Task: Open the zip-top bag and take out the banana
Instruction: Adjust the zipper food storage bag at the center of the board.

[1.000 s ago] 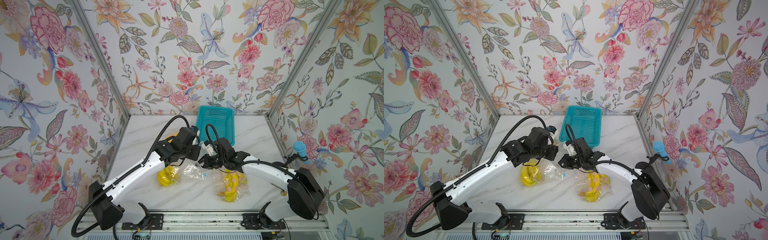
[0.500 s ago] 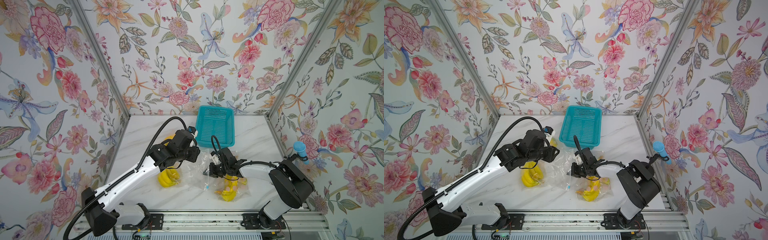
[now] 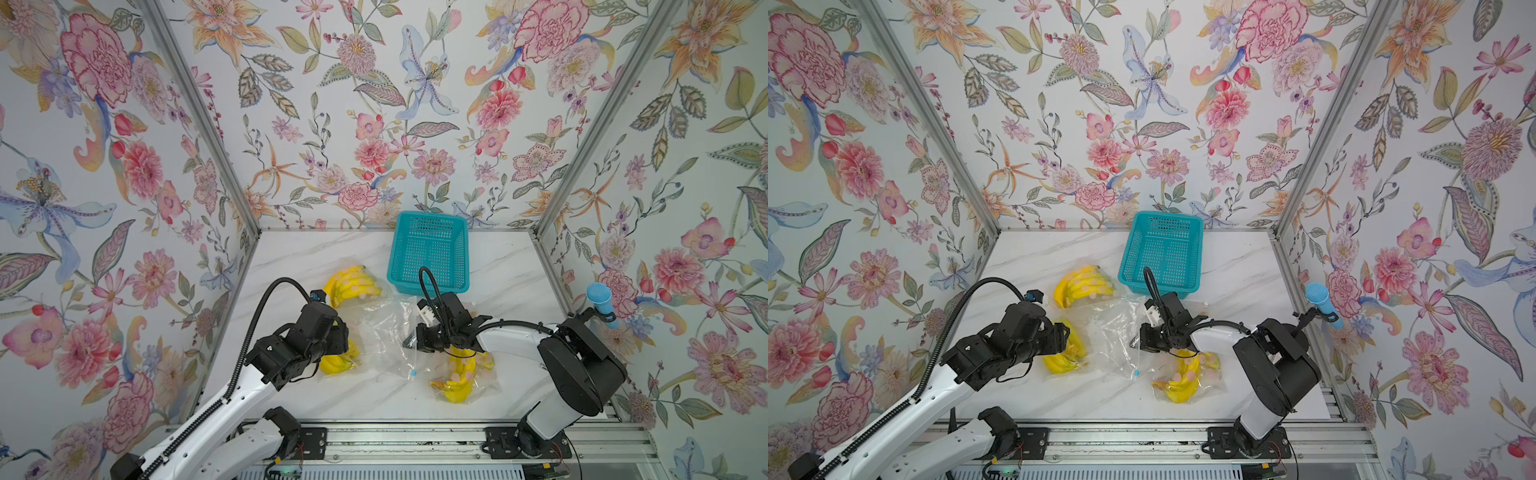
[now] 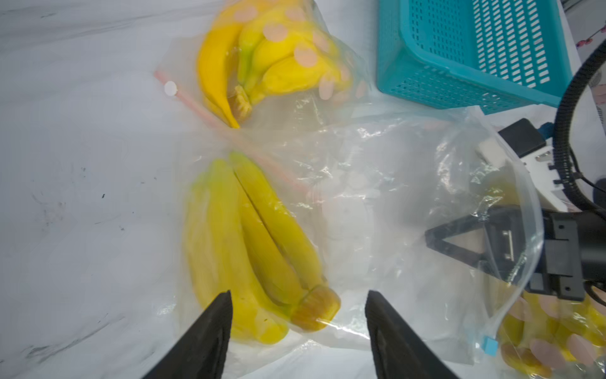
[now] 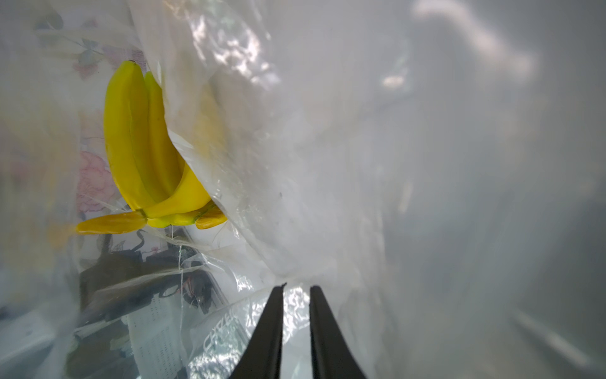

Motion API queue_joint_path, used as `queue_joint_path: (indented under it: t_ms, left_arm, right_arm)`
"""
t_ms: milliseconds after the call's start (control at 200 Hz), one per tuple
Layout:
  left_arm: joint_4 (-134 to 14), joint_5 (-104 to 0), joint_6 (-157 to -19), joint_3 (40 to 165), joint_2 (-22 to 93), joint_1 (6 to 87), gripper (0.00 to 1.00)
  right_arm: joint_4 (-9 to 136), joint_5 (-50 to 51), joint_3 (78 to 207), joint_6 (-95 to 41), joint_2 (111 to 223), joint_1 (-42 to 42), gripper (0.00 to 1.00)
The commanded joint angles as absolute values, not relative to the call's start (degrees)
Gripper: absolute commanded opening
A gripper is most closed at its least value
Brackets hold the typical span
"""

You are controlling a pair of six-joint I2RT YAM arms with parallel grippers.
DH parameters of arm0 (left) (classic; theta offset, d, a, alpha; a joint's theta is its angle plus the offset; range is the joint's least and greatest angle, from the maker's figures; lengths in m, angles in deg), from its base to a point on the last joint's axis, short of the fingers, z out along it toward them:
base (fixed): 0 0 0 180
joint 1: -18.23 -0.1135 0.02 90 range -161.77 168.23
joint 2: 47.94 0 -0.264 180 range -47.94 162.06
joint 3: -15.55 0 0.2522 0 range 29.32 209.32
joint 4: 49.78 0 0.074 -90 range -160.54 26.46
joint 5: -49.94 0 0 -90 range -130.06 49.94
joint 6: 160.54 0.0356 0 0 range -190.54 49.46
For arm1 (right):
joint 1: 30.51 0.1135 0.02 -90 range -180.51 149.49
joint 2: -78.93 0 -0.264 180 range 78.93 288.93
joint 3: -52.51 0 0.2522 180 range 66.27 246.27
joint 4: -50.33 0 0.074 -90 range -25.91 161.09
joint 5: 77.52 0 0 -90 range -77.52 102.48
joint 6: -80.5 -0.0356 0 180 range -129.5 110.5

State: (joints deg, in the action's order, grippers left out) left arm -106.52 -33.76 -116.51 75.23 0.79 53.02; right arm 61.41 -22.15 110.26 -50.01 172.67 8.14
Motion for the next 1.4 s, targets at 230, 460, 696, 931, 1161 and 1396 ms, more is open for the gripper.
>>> queue_joint_path:
  t_ms: [230, 460, 696, 931, 1161, 1396]
  left_arm:
    - [-90.6, -52.6, -108.6, 64.0, 2.2, 25.3, 0.75]
    - [-80.8, -63.2, -103.7, 62.8, 10.8, 16.6, 0.76]
    - [-72.2, -69.9, -103.2, 61.3, 18.5, 13.1, 0.73]
    - [-67.4, -71.6, -102.2, 60.5, 24.9, 12.1, 0.72]
    - [-64.8, -72.6, -101.1, 61.2, 29.3, 11.8, 0.63]
    - [-67.3, -74.0, -97.9, 63.1, 30.9, 11.6, 0.18]
  right_arm:
    - [65.5, -24.7, 113.1, -46.4, 173.6, 8.6, 0.22]
    - [66.6, -25.3, 114.1, -45.0, 174.4, 8.5, 0.22]
    - [67.5, -25.9, 115.0, -44.2, 175.7, 8.2, 0.22]
    - [68.2, -26.0, 115.6, -43.5, 177.3, 7.3, 0.22]
    - [69.0, -25.8, 115.4, -42.8, 179.4, 7.1, 0.21]
    - [70.0, -25.3, 116.0, -42.6, 180.3, 5.3, 0.21]
